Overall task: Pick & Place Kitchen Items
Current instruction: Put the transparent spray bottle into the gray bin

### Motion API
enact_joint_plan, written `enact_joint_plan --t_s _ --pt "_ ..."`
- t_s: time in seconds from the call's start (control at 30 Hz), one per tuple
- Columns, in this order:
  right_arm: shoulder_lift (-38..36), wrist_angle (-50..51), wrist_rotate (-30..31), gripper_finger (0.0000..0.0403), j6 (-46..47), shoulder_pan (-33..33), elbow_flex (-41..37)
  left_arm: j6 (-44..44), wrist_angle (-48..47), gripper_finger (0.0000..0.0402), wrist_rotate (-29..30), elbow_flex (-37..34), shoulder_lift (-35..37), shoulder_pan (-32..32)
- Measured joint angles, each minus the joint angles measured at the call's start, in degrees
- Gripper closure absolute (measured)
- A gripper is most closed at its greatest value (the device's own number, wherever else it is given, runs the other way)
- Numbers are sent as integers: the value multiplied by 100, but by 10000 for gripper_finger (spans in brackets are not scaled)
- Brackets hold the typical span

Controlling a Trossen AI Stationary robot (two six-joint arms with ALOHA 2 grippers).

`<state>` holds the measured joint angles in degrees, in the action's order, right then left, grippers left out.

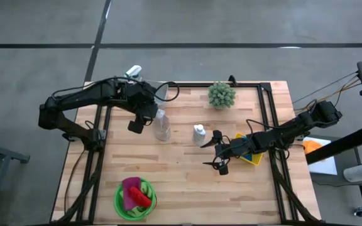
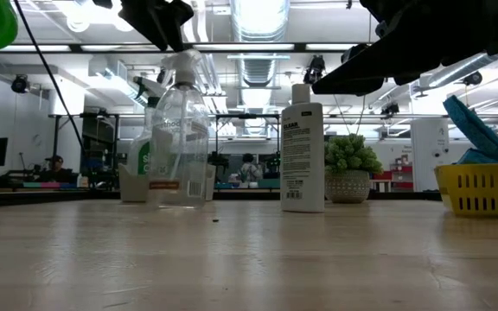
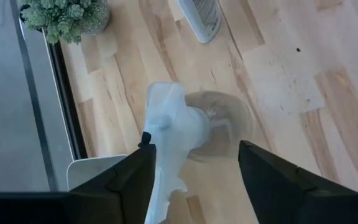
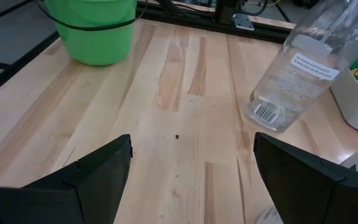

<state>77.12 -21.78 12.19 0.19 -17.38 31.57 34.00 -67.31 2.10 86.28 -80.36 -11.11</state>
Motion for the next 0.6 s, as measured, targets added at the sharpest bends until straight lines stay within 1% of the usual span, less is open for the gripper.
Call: enact_joint_plan --t_s 0.2,0.37,0.43,0.6 --pt "0 11 -1 69 0 -1 0 0 -15 175 -55 -3 80 79" --pt "0 61 -4 69 2 1 0 -40 -2 174 -75 -5 333 225" --pt "0 59 -5 69 3 -1 0 -182 2 174 -94 -5 440 261" --pt "0 57 -7 69 4 -1 0 -795 2 174 -388 -5 502 251"
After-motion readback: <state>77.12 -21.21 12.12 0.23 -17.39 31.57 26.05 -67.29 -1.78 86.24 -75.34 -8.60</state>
